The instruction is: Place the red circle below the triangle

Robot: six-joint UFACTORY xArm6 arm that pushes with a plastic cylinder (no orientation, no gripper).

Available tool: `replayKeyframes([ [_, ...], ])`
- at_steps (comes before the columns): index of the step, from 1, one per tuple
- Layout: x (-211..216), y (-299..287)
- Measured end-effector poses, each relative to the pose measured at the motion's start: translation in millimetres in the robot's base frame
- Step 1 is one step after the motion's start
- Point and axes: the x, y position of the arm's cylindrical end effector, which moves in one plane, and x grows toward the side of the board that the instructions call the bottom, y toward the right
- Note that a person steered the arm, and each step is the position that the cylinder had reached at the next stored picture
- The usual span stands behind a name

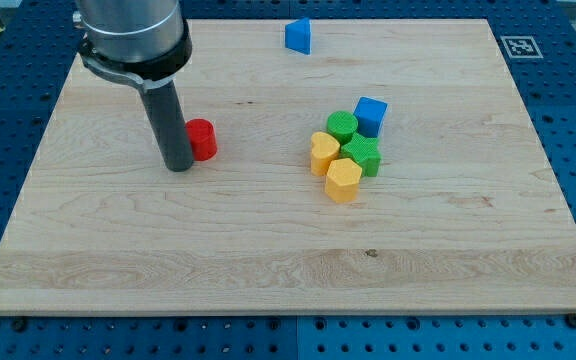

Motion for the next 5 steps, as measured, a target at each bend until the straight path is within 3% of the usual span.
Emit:
replayKeyframes([
  [2,-44,0],
  [5,-37,31],
])
